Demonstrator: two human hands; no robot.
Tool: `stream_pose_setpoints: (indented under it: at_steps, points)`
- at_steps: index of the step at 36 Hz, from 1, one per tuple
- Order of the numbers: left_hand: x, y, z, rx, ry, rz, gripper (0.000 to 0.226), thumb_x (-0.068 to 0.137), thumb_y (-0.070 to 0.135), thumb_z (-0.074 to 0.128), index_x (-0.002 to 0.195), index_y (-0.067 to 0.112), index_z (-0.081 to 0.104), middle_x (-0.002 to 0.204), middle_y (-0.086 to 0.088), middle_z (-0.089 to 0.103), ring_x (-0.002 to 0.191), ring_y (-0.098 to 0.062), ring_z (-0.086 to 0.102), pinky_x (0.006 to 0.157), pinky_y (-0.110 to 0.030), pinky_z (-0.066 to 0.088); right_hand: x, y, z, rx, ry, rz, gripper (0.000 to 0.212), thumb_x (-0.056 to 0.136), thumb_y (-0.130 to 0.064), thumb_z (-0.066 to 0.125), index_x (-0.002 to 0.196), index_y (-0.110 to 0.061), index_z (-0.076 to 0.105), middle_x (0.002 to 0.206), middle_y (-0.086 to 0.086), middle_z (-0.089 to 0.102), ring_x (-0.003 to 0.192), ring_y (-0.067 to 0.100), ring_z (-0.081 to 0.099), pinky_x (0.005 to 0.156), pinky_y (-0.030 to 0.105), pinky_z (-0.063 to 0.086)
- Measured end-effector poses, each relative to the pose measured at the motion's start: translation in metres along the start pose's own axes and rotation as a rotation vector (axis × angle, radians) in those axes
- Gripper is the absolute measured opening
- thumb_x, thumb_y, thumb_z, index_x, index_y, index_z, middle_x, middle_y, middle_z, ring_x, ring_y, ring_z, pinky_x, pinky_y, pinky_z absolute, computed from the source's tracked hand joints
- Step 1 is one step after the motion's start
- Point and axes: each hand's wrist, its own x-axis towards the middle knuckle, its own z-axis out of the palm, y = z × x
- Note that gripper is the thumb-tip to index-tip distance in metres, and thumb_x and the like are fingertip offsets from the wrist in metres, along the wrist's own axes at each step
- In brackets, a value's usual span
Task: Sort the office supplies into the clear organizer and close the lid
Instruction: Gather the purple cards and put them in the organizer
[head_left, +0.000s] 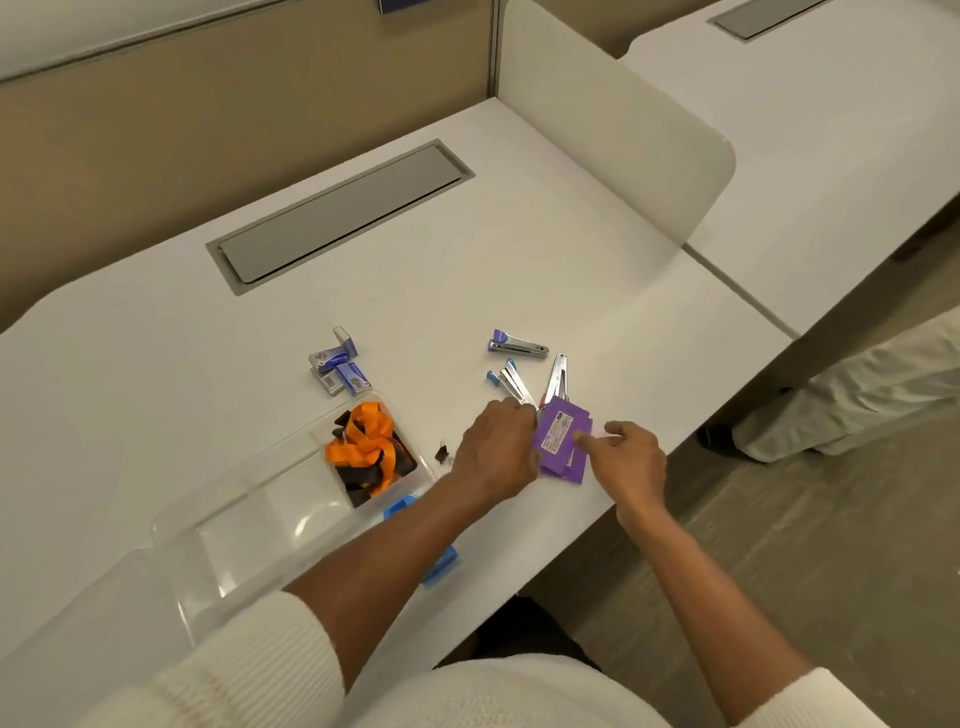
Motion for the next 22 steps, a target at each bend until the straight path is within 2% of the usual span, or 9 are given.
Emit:
stream_pose_setpoints:
  at_steps: [5, 9, 16, 18, 22]
  points:
    - [0.013, 0.017, 0.024, 0.084, -0.023, -0.039, 0.062, 0.085, 0.029, 0.081, 0.136, 0.009, 0.052, 0.130, -0.013, 0.056, 0.121, -0.027, 0.055, 0.092, -0.037, 0.054, 0.007, -0.005, 0.005, -0.023, 0.003, -0.006, 0.069, 0.083, -0.044, 0.083, 0.139, -0.013, 0.058, 0.131, 0.010, 0.068, 0.116, 0.029, 0.068, 0.087, 0.042, 0.060]
    - [0.011, 0.022, 0.032, 0.169, -0.013, -0.014, 0.061, 0.084, 0.022, 0.081, 0.136, 0.009, 0.052, 0.128, -0.012, 0.058, 0.123, -0.028, 0.054, 0.090, -0.038, 0.055, 0.012, -0.009, 0.009, -0.031, 0.006, 0.016, 0.068, 0.081, -0.045, 0.084, 0.137, -0.016, 0.058, 0.132, 0.010, 0.067, 0.112, 0.029, 0.068, 0.089, 0.046, 0.061]
    - [0.004, 0.027, 0.042, 0.018, -0.025, -0.078, 0.055, 0.085, 0.016, 0.079, 0.134, 0.011, 0.054, 0.128, -0.012, 0.059, 0.115, -0.026, 0.059, 0.090, -0.036, 0.056, 0.015, -0.004, 0.016, -0.001, -0.037, 0.008, 0.063, 0.080, -0.038, 0.086, 0.132, -0.018, 0.058, 0.120, 0.008, 0.067, 0.099, 0.024, 0.068, 0.084, 0.043, 0.063]
    - [0.003, 0.030, 0.043, -0.047, 0.013, -0.127, 0.056, 0.084, 0.017, 0.081, 0.133, 0.011, 0.055, 0.124, -0.011, 0.060, 0.111, -0.026, 0.063, 0.088, -0.035, 0.057, 0.018, -0.004, 0.016, 0.024, -0.048, 0.024, 0.062, 0.079, -0.035, 0.088, 0.130, -0.018, 0.059, 0.118, 0.008, 0.068, 0.096, 0.024, 0.068, 0.083, 0.044, 0.064]
    - [0.005, 0.038, 0.038, -0.184, 0.043, -0.261, 0.063, 0.079, 0.021, 0.086, 0.133, 0.012, 0.056, 0.124, -0.008, 0.063, 0.114, -0.025, 0.063, 0.093, -0.034, 0.057, 0.022, -0.006, 0.015, 0.060, -0.114, 0.066, 0.056, 0.078, -0.028, 0.089, 0.124, -0.016, 0.060, 0.115, 0.010, 0.067, 0.096, 0.026, 0.068, 0.081, 0.042, 0.064]
